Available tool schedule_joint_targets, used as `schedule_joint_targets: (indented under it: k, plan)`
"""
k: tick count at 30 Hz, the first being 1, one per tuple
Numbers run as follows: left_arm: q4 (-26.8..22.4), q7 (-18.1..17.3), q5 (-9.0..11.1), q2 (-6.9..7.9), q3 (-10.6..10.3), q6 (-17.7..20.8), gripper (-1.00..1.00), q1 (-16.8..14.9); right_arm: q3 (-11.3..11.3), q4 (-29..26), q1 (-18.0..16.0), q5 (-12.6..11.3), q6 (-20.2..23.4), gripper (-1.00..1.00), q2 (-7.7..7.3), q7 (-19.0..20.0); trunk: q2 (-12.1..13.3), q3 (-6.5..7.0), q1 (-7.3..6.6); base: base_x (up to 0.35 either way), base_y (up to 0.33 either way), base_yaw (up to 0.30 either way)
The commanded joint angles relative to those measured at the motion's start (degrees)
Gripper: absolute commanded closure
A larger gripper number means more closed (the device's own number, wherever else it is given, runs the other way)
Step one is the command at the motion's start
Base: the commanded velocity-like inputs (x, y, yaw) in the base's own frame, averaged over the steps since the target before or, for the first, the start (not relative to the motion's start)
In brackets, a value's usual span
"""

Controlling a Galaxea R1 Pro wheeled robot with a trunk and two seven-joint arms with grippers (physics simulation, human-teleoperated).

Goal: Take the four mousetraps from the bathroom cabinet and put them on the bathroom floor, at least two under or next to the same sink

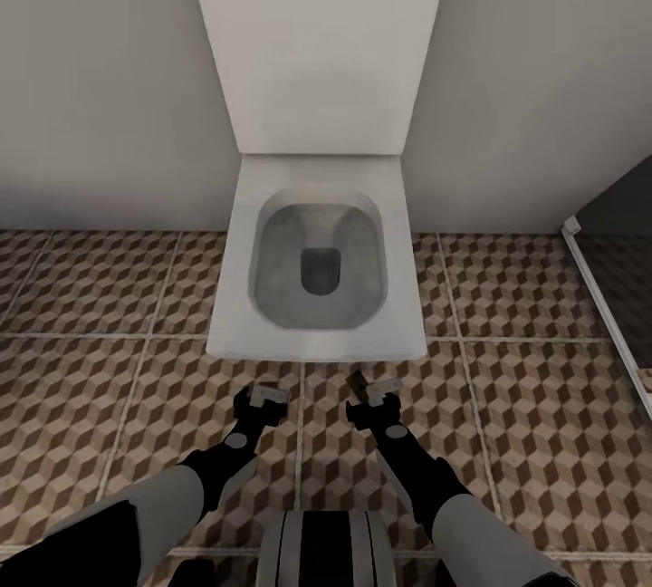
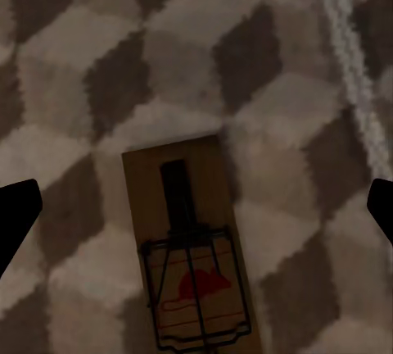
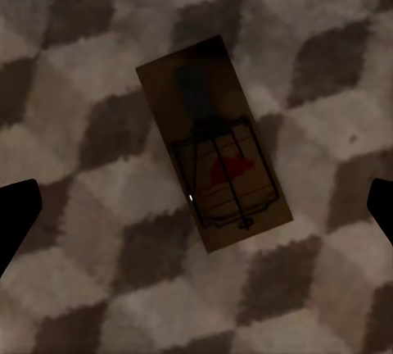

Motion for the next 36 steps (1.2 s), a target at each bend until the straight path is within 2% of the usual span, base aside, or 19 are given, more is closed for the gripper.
schedule_joint_targets:
  k: [1, 32, 36]
  plan:
    - [-0.04, 0.36, 0.27, 0.0, -0.49, -0.13, -1.0, -0.03, 0.33, -0.11, -0.02, 0.23, 0.44, -1.0, -0.04, -0.42, -0.01, -0.03, -0.01, -0.164, 0.0, 0.0]
    - [-0.06, 0.38, 0.27, 0.0, -0.49, -0.14, -1.0, -0.03, 0.29, -0.11, -0.01, 0.23, 0.38, -1.0, -0.06, -0.42, -0.01, -0.03, -0.01, -0.321, 0.0, 0.0]
    - [-0.1, 0.32, 0.27, 0.0, -0.49, -0.18, -1.0, -0.03, 0.3, -0.12, -0.02, 0.23, 0.36, -1.0, -0.1, -0.42, -0.01, -0.03, -0.01, -0.15, 0.0, 0.0]
